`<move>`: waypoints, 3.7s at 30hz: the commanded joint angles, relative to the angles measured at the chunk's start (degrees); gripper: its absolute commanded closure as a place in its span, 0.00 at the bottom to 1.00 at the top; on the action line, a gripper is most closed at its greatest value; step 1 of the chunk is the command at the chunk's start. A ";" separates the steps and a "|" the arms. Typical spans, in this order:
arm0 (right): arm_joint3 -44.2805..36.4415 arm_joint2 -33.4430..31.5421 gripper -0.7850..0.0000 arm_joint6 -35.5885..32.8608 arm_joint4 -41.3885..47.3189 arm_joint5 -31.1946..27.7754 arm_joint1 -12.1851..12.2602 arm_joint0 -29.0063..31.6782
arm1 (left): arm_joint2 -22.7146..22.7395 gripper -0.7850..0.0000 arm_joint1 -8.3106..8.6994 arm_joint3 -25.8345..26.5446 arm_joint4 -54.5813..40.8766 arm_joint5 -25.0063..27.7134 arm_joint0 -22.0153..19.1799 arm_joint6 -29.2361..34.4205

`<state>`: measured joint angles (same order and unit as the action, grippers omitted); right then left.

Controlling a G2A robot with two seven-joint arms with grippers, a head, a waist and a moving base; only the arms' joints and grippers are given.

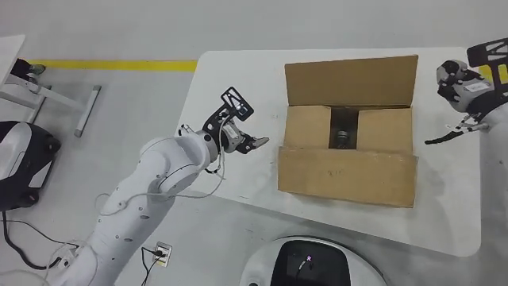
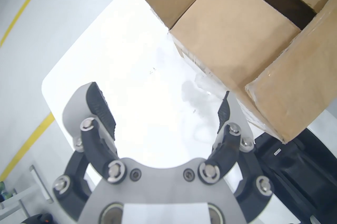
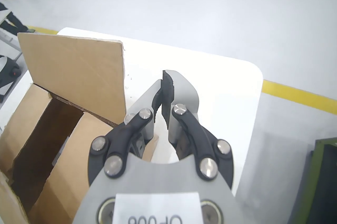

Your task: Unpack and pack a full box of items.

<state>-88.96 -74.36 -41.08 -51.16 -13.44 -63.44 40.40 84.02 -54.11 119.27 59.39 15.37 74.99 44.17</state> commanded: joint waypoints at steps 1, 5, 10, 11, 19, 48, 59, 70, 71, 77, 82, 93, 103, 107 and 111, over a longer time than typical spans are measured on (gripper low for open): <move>2.94 2.11 1.00 -0.63 -0.11 -2.11 -0.28 -2.69 | 0.91 0.00 0.04 0.19 -0.27 -0.30 0.83 -0.12; 5.83 4.23 1.00 -1.28 1.36 -6.04 -0.62 -5.43 | 1.91 0.00 0.07 0.22 -0.56 -0.30 1.47 -0.10; 5.55 3.91 1.00 -3.96 3.05 -12.87 -0.13 -5.83 | 1.95 0.00 0.05 0.28 -0.18 -0.28 1.46 0.13; 5.19 3.50 1.00 -4.83 3.01 -14.08 0.09 -5.60 | 1.85 0.00 0.03 0.23 -0.07 -0.23 1.39 0.15; -0.78 0.04 1.00 -8.68 5.33 -25.10 1.92 -1.03 | 0.91 0.00 -0.10 -0.13 -0.02 0.18 0.62 0.37; -2.79 2.41 1.00 -10.14 5.19 -26.64 4.17 3.32 | -11.49 0.59 -0.73 -3.22 -1.18 11.36 -10.74 4.85; -8.19 -1.76 1.00 -5.30 7.99 -22.99 5.12 6.51 | -16.85 0.76 -1.66 -7.02 3.39 9.01 -13.79 4.24; -18.48 3.70 1.00 -0.19 11.17 -6.79 4.12 13.23 | -17.39 0.80 -1.96 -8.14 3.17 8.24 -14.25 4.24; -18.44 4.98 1.00 1.00 12.30 -5.49 3.83 13.73 | -17.35 0.80 -1.98 -8.24 3.10 8.15 -14.25 4.27; -18.20 10.60 1.00 6.03 9.65 -1.52 2.81 15.98 | -16.87 0.74 -2.03 -8.39 2.61 7.85 -14.28 4.39; -17.91 13.06 1.00 5.02 5.33 0.58 2.46 16.38 | -15.38 0.59 -1.83 -7.77 1.89 8.12 -13.24 4.62; -16.15 14.66 1.00 8.78 0.39 2.23 1.77 17.21 | -3.28 0.00 -0.17 -3.32 -3.18 5.87 -3.91 10.22; -16.23 13.79 1.00 8.31 -0.11 1.75 1.48 17.04 | -3.81 1.00 0.16 -7.20 -1.54 7.43 -0.62 12.01; -16.69 13.19 1.00 7.88 -0.44 2.02 1.43 17.27 | -6.91 1.00 -0.16 -7.98 -2.31 8.94 -2.70 11.31; -16.97 12.57 1.00 7.41 -0.77 2.40 1.41 17.74 | -8.72 1.00 -0.47 -8.01 -4.53 8.94 -4.82 11.05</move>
<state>-105.90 -61.64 -33.58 -51.83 -11.13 -62.03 58.02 75.70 -54.54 111.19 54.86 24.39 70.81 55.06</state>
